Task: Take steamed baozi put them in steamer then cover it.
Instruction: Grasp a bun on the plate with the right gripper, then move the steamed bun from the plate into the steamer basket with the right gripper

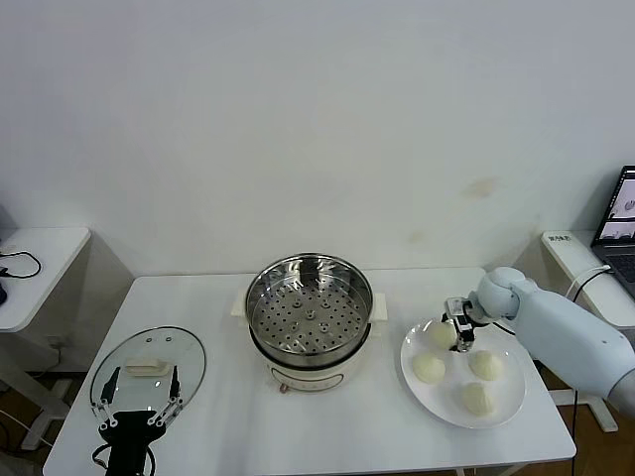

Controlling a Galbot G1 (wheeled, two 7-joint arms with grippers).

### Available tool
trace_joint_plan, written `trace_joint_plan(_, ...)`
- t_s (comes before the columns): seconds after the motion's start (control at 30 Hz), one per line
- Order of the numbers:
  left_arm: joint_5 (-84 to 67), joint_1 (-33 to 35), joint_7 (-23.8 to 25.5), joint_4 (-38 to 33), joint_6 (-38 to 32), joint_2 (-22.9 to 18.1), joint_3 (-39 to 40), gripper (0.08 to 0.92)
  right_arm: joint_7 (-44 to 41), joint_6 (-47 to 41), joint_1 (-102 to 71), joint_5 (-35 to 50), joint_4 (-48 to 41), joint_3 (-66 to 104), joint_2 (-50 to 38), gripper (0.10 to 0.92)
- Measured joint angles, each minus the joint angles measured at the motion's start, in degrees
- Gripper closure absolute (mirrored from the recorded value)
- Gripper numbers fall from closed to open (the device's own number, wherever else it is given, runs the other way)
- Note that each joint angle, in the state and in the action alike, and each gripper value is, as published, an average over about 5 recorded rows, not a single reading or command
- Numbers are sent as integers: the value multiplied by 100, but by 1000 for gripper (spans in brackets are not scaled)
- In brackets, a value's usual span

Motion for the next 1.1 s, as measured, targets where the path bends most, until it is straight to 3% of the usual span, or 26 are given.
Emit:
trace_joint_plan(0.33,-1,5,0,-26,-1,-18,47,177,-84,6,105,39,71,-123,-62,455)
trace_joint_plan(1.1,-316,-86,-35,10,62,124,135,177,-216,-95,2051,1435,1174,-1259,-763,448)
